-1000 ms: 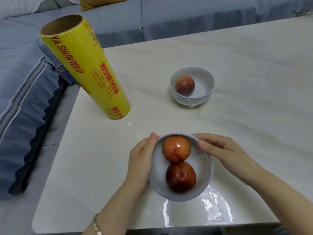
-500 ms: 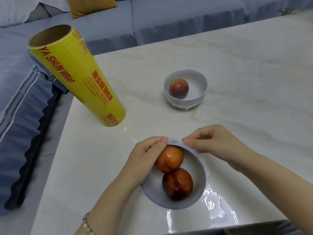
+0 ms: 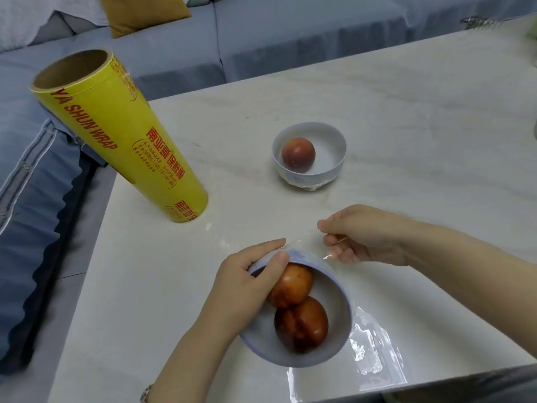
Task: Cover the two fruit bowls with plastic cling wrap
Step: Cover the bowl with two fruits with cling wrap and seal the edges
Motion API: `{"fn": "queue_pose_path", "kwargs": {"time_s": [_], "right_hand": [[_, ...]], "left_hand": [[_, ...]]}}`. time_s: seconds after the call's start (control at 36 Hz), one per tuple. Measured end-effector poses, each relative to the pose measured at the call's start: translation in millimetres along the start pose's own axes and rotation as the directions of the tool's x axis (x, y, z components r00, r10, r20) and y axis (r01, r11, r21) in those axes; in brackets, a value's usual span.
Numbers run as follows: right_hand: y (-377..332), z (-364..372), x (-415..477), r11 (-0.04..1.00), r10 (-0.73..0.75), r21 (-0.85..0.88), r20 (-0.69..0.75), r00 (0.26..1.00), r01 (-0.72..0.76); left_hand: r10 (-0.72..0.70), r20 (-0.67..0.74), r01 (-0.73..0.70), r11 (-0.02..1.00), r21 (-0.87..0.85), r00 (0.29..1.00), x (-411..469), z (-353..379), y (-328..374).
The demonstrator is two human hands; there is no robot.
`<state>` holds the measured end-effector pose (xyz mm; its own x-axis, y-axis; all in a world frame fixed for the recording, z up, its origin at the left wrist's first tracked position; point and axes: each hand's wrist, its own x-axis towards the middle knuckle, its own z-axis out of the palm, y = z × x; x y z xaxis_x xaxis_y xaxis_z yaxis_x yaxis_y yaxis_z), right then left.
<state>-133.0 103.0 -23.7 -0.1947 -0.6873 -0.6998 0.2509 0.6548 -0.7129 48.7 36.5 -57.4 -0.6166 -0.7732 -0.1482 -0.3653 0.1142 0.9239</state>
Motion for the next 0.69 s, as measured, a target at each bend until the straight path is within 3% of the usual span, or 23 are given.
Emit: {"fn": "queue_pose_path", "kwargs": {"time_s": [0.19,0.36,0.53,0.69], "right_hand": [[-2,3,-2,0.995,0.076,0.051,0.083,0.994,-0.080],[-7,10,-4,0.971,0.022,-0.238,0.042,0.999,-0.011],[-9,13,-2,0.933,-0.016,-0.360,0.007,1.000,0.017],[0,21,3,0.969,-0.065,-0.243,-0.071,0.995,0.046]], "left_hand": [[0.009,0.003,-0.009,1.000,0.009,1.000,-3,0,2],[0.023,0.019,-0.023,1.000,0.012,1.000,-3,3,5],[0.023,0.038,-0.024,0.999,0.024,0.999,-4,3,7],[0.016,0.041,-0.017,0.999,0.043,0.999,-5,2,7]]}}
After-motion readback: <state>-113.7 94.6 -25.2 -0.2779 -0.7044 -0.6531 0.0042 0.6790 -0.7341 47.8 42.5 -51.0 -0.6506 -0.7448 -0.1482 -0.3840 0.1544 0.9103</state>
